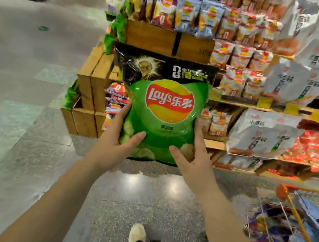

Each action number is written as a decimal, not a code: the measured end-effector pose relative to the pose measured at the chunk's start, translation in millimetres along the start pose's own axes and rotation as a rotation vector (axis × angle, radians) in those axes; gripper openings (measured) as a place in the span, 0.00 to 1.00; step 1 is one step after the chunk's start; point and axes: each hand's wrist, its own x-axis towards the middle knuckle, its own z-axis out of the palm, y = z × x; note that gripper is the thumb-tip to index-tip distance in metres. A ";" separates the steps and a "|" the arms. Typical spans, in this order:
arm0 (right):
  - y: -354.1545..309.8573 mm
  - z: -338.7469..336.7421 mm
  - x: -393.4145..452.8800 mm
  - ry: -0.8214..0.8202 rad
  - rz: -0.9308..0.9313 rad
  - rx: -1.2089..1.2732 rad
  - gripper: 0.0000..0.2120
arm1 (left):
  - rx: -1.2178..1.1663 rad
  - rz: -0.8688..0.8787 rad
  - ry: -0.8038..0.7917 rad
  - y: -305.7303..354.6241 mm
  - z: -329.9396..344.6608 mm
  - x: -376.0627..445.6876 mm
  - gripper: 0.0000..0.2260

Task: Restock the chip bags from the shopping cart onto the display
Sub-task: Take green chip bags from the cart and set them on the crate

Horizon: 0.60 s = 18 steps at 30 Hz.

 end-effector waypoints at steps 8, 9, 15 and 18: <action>-5.3 73.5 78.8 -0.103 -0.029 -0.011 0.38 | 0.009 -0.006 0.101 -22.3 -86.9 37.2 0.34; -4.7 85.1 92.0 -0.118 -0.034 -0.007 0.38 | 0.014 -0.013 0.111 -26.4 -99.4 44.9 0.34; -12.1 167.1 179.7 -0.185 -0.043 0.063 0.36 | 0.108 -0.053 0.151 -33.9 -191.0 107.8 0.38; -17.7 204.1 223.9 -0.171 -0.052 0.091 0.36 | 0.144 -0.060 0.154 -27.6 -234.2 144.5 0.38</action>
